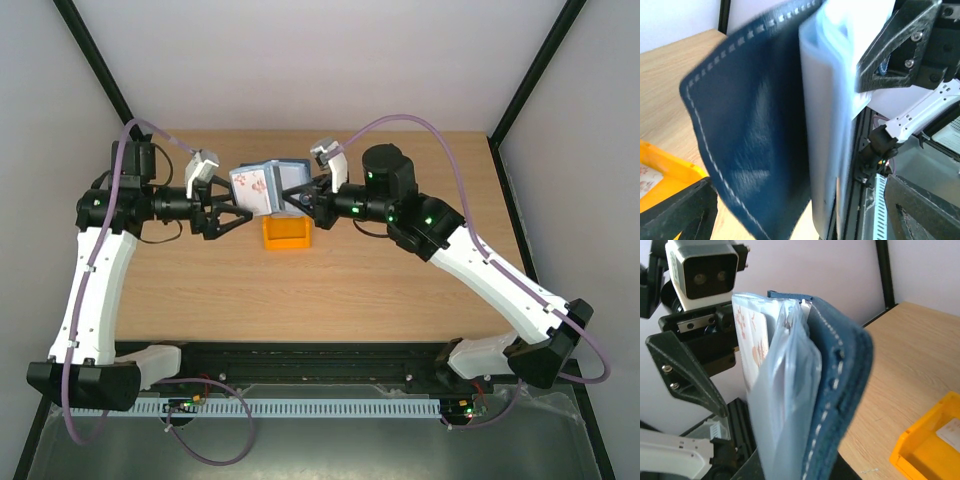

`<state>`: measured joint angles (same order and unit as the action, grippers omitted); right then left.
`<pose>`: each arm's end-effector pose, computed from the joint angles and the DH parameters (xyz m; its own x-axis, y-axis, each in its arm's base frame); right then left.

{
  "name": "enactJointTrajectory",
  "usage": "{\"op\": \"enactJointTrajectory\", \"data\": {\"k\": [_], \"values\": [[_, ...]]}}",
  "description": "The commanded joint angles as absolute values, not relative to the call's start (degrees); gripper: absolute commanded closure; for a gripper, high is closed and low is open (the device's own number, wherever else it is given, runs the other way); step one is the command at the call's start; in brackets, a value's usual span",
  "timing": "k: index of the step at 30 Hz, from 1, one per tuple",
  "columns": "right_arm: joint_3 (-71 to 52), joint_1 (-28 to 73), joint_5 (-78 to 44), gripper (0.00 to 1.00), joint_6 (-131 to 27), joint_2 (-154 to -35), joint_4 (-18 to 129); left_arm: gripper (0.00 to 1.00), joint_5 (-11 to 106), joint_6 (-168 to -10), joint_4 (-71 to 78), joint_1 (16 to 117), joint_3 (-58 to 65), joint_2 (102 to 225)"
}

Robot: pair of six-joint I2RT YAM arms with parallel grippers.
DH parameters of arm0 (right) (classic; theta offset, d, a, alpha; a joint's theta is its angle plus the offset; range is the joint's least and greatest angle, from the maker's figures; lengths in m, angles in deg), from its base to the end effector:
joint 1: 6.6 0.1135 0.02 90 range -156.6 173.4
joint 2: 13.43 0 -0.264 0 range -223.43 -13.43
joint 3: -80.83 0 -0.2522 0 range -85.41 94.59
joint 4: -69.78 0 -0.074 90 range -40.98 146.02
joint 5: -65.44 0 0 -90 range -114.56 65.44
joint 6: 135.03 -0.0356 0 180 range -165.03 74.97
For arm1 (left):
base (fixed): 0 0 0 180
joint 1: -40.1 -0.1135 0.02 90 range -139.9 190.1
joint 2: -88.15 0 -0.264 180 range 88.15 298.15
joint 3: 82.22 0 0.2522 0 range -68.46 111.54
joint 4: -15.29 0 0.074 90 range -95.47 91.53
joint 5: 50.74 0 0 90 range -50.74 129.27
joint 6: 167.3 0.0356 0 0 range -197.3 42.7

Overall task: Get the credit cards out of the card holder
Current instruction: Remove the credit card from the card holder.

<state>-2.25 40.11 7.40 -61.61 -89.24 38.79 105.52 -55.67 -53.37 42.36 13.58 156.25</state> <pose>0.1873 0.2264 0.4424 -0.3910 -0.0620 -0.9183 -0.9010 0.2294 0.3682 0.2101 -0.0409 0.4178 -0.3484 0.1623 -0.9232 0.8983 0.3391 -0.2794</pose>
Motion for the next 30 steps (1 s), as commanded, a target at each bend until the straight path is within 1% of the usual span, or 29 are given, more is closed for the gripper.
{"op": "enactJointTrajectory", "data": {"k": [1, 2, 3, 4, 5, 6, 7, 8, 9, 11, 14, 15, 16, 17, 19, 21, 22, 24, 25, 26, 27, 29, 30], "values": [[-2.6, 39.9, 13.7, 0.98, -57.8, -88.9, 41.8, 0.16, 109.8, -50.5, -57.6, 42.0, 14.6, 155.5], [-2.7, 39.9, 14.1, 0.99, -57.3, -88.7, 41.7, 0.24, 110.1, -49.7, -58.1, 42.1, 14.6, 155.5], [-2.7, 39.8, 14.5, 0.98, -56.8, -88.6, 41.5, 0.37, 110.4, -49.0, -58.6, 42.1, 14.7, 155.5], [-2.9, 39.8, 15.1, 0.98, -56.3, -88.5, 41.4, 0.52, 110.7, -48.6, -58.8, 42.1, 14.7, 155.5], [-3.0, 39.8, 15.6, 0.98, -56.0, -88.3, 41.4, 0.69, 110.9, -48.6, -58.9, 42.0, 14.7, 155.5], [-3.2, 39.8, 16.1, 0.98, -55.8, -88.3, 41.5, 0.82, 110.9, -48.4, -59.0, 42.1, 14.7, 155.5], [-3.3, 39.8, 16.5, 0.98, -55.7, -88.3, 41.6, 0.92, 111.1, -48.3, -59.1, 42.0, 14.7, 155.5], [-3.5, 39.8, 16.7, 0.98, -55.6, -88.4, 41.7, 0.95, 111.5, -47.9, -59.4, 42.0, 14.7, 155.5], [-3.5, 39.8, 16.8, 0.98, -55.5, -88.5, 41.6, 0.97, 111.9, -47.1, -60.0, 42.0, 14.6, 155.5], [-3.8, 39.4, 16.3, 0.98, -55.5, -88.4, 41.7, 0.98, 112.3, -46.1, -60.7, 42.0, 14.7, 155.3], [-4.3, 38.5, 12.9, 0.87, -56.4, -88.0, 41.6, 0.98, 110.4, -48.3, -59.6, 42.1, 14.6, 155.1], [-4.5, 38.1, 10.8, 0.79, -56.7, -87.7, 41.5, 0.98, 109.0, -51.1, -57.6, 42.0, 14.1, 154.9], [-4.5, 37.8, 7.7, 0.63, -57.7, -87.4, 41.3, 0.98, 106.8, -54.6, -55.4, 42.1, 13.6, 154.8], [-4.6, 37.5, 4.1, 0.55, -58.4, -87.2, 41.1, 0.98, 103.5, -58.6, -52.2, 42.1, 12.8, 154.6], [-4.2, 37.2, -6.7, 0.46, -60.0, -86.7, 39.9, 0.98, 92.3, -66.7, -46.0, 42.1, 11.0, 154.5], [-3.4, 37.2, -13.9, 0.45, -60.5, -86.3, 38.6, 0.98, 81.0, -69.8, -42.4, 42.1, 9.5, 154.7], [-3.1, 37.2, -16.1, 0.46, -60.7, -86.0, 38.3, 0.98, 77.1, -70.5, -41.5, 42.1, 8.9, 154.8], [-3.0, 37.2, -15.7, 0.51, -60.9, -85.3, 38.9, 0.98, 73.8, -71.0, -40.6, 42.1, 8.1, 154.8], [-3.2, 37.3, -12.3, 0.56, -60.7, -85.0, 39.9, 0.98, 74.3, -71.0, -40.7, 42.1, 8.0, 154.8], [-3.8, 37.4, -6.5, 0.62, -60.4, -85.0, 41.8, 0.98, 75.8, -71.0, -40.8, 42.1, 8.0, 154.8], [-4.9, 37.8, -0.1, 0.67, -60.4, -85.1, 44.5, 0.98, 77.7, -70.7, -41.0, 42.2, 8.2, 154.9], [-7.0, 38.2, 14.8, 0.70, -62.4, -86.4, 51.1, 0.98, 82.9, -69.6, -42.1, 42.4, 8.7, 155.0], [-7.8, 38.3, 19.6, 0.73, -65.3, -87.3, 54.4, 0.98, 86.1, -68.6, -42.9, 42.4, 9.1, 155.0]]}}
